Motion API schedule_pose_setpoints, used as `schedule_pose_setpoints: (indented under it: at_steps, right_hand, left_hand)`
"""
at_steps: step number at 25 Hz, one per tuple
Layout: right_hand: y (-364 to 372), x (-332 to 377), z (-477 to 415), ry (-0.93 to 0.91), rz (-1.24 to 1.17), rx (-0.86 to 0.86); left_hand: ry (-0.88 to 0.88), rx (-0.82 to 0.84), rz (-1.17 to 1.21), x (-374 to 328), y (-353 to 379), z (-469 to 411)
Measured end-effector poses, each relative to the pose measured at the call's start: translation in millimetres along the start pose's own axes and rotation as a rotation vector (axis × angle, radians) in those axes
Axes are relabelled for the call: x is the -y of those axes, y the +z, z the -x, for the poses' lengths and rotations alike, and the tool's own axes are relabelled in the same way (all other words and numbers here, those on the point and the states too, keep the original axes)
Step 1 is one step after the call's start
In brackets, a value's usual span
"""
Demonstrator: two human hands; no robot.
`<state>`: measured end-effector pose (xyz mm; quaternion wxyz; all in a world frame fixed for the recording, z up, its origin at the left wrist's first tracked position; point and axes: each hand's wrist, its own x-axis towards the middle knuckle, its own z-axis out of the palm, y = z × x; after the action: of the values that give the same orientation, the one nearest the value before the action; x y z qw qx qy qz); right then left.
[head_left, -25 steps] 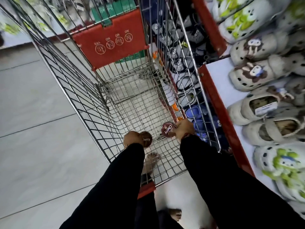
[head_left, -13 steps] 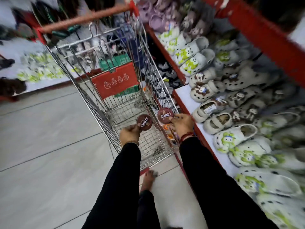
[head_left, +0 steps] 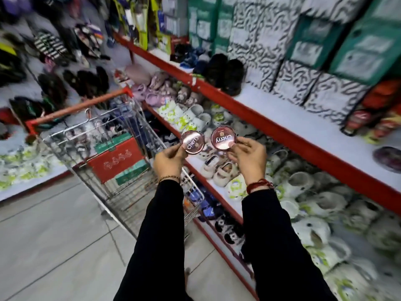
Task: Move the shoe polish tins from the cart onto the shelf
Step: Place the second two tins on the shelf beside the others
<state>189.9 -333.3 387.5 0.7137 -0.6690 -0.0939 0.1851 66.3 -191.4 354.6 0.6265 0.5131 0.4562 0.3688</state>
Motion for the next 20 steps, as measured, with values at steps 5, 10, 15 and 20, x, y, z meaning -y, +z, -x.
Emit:
schedule_pose_setpoints:
  at_steps: [5,10,15,20]
  right_hand:
    - [-99,60,6,-0.17,-0.071,-0.185]
    - [-189,88,19,-0.23,-0.043,-0.38]
    - [-272,100,34,-0.231,0.166,-0.662]
    - [-329,97,43,-0.096,0.405,-0.878]
  left_hand:
    - [0.073,0.297,0.056,-37,93,46]
    - [0.089,0.52,0.018,-53,181,95]
    - [0.141,0.756,-0.1,-61,256,143]
    - [0.264,0.881,-0.355,-62,300,179]
